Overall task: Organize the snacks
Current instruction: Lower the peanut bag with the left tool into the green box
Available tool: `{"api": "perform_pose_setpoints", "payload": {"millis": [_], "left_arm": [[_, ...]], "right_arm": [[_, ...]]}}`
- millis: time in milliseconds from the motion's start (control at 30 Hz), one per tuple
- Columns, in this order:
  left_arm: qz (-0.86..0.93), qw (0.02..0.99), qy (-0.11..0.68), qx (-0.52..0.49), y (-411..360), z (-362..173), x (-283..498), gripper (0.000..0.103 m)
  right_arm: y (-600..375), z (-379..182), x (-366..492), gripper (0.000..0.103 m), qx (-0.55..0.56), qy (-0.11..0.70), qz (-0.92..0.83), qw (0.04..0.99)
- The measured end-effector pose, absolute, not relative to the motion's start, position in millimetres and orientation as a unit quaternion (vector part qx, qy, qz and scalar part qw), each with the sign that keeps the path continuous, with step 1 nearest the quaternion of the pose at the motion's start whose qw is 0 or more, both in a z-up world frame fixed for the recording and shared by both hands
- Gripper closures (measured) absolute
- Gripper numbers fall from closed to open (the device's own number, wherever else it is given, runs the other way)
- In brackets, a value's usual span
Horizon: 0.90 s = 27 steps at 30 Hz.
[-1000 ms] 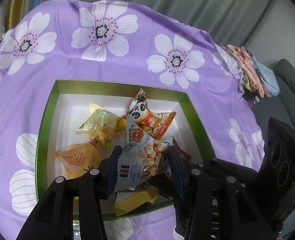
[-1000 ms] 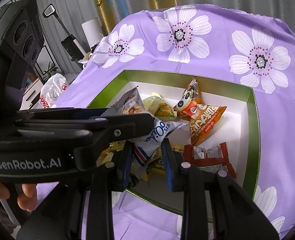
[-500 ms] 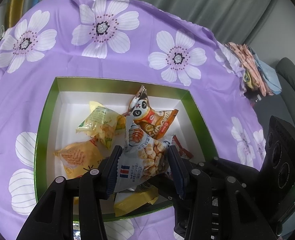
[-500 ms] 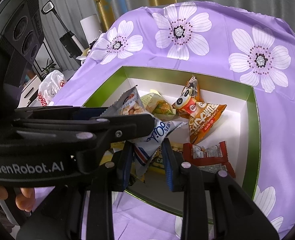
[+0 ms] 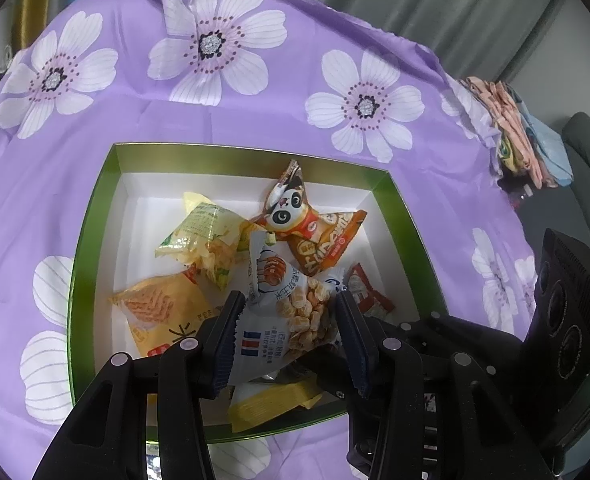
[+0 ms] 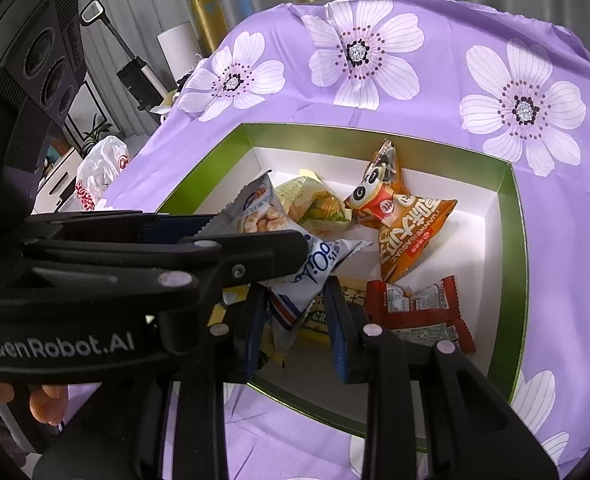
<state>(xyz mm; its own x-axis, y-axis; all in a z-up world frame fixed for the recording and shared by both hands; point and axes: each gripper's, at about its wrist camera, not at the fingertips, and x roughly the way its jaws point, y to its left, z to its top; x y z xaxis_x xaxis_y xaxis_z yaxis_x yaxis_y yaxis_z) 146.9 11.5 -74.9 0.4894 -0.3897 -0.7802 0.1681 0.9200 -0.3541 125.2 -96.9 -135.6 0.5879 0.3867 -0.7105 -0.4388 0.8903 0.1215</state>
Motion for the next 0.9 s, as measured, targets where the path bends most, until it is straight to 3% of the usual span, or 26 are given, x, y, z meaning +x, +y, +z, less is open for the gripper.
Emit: {"api": "perform_pose_setpoints", "payload": {"millis": [900], "left_arm": [[-0.154, 0.851, 0.489, -0.112, 12.8, -77.7, 148.7, 0.057]], "right_arm": [[-96.6, -137.0, 128.8, 0.071, -0.032, 0.394, 0.230, 0.889]]}}
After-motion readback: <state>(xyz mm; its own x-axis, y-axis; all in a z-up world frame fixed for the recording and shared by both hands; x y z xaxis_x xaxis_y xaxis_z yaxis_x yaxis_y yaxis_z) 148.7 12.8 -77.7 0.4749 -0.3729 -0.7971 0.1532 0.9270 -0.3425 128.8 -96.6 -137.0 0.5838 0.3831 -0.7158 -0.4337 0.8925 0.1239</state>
